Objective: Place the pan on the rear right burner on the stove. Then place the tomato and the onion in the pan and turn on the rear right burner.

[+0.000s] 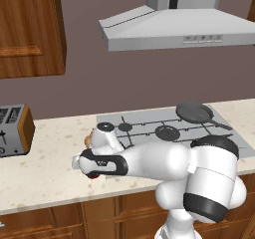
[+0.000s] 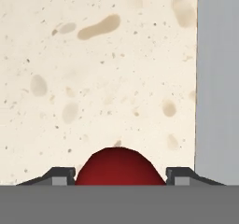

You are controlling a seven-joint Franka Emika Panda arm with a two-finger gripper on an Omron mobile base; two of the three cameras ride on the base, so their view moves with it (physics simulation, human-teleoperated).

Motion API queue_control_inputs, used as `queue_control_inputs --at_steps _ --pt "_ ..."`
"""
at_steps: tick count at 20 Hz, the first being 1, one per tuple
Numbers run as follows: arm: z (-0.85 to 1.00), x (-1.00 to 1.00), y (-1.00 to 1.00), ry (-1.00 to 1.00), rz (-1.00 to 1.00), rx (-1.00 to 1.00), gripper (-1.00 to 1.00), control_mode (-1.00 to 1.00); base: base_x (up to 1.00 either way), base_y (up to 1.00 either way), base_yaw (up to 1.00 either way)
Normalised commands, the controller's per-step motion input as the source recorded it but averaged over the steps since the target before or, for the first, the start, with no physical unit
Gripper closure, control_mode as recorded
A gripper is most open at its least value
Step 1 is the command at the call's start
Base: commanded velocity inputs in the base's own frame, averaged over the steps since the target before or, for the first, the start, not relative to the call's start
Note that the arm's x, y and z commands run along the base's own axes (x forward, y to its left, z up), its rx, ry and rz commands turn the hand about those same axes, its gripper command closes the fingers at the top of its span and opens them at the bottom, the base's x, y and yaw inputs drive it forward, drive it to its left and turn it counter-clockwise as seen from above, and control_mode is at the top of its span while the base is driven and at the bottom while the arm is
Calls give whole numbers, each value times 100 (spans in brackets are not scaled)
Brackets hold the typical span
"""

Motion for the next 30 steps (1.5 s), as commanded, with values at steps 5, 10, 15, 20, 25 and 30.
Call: queue_control_inputs --at_steps 5,10,15,20,25,30 --pt "51 18 -17 0 0 0 100 -100 0 0 0" --pt "37 43 -27 0 0 0 100 -100 0 0 0" --pt "28 56 -31 0 0 0 100 -100 0 0 0" --pt "30 65 -30 0 0 0 100 -100 0 0 0" --pt "25 61 -30 0 0 0 100 -100 0 0 0" --pt "3 28 -36 0 0 0 100 -100 0 0 0"
